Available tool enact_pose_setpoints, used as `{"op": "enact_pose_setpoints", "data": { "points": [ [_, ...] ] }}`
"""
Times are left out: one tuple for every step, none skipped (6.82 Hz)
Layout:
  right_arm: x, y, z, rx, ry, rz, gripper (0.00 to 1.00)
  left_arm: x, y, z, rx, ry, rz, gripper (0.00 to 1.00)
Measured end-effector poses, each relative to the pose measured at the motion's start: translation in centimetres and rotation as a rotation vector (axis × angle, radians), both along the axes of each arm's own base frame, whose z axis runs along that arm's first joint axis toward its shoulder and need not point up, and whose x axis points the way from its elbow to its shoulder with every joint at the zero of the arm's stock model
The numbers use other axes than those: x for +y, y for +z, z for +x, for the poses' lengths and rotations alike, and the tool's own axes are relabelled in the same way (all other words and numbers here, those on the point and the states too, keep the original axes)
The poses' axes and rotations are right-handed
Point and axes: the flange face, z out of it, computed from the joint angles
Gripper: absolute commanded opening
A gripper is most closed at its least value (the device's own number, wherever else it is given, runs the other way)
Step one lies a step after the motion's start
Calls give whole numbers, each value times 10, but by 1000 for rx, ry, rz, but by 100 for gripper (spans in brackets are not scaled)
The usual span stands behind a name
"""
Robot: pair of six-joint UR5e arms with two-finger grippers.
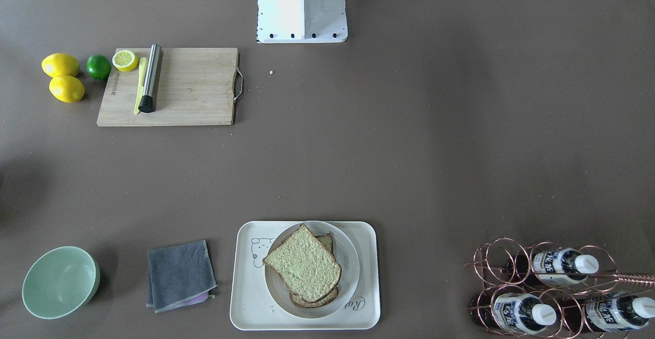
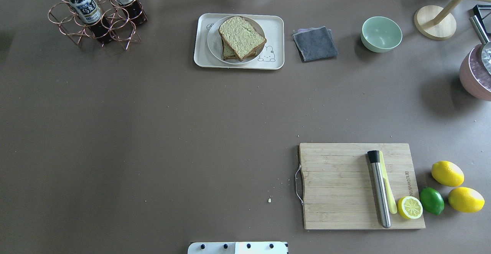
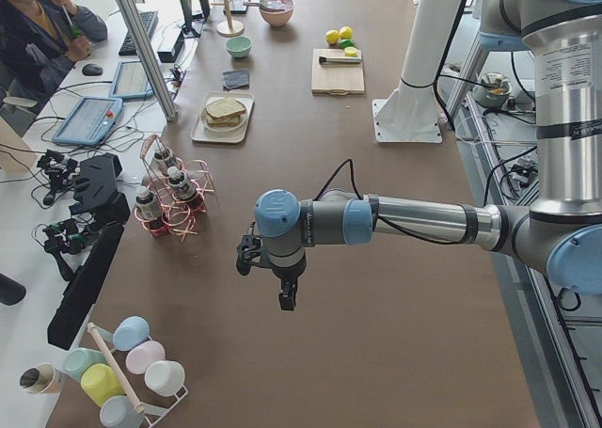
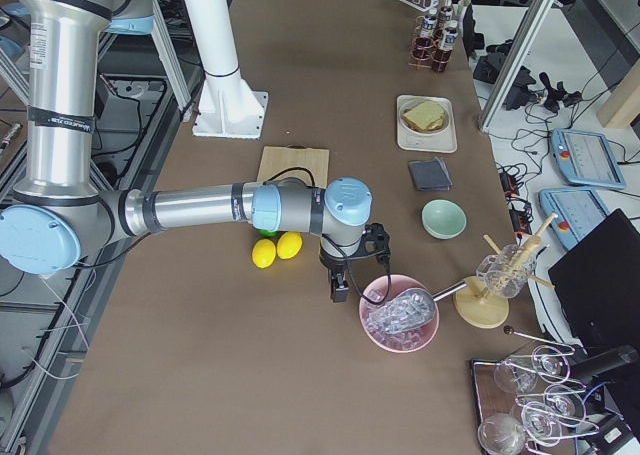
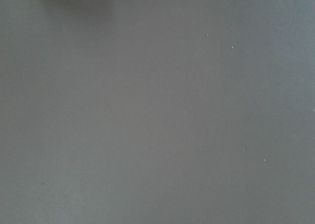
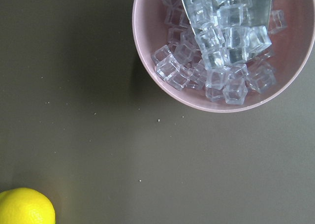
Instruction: Make sandwich and place on tray
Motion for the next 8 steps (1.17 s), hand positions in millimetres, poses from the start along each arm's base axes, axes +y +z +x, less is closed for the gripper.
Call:
{"op": "enact_pose_setpoints", "data": {
  "points": [
    [2, 3, 1, 3, -1, -5, 100, 0, -5, 0, -2, -22, -4, 97],
    [5, 7, 2, 4, -1, -13, 100, -1, -7, 0, -3, -32, -6, 97],
    [9, 11, 2, 3, 1, -24, 100, -2, -8, 2, -1, -29, -3, 97],
    [13, 16, 3, 3, 4, -36, 100, -2, -10, 6, 3, -20, 0, 97],
    [16, 19, 4, 5, 6, -46, 100, -2, -11, 7, 6, -16, 6, 97],
    [18, 22, 6, 12, 9, -51, 100, -3, -13, 7, 7, -14, 12, 98],
    [19, 24, 8, 21, 12, -53, 100, -4, -15, 7, 10, -15, 18, 97],
    [19, 24, 9, 27, 14, -54, 100, 1, -13, 6, 17, -18, 18, 97]
  ]
}}
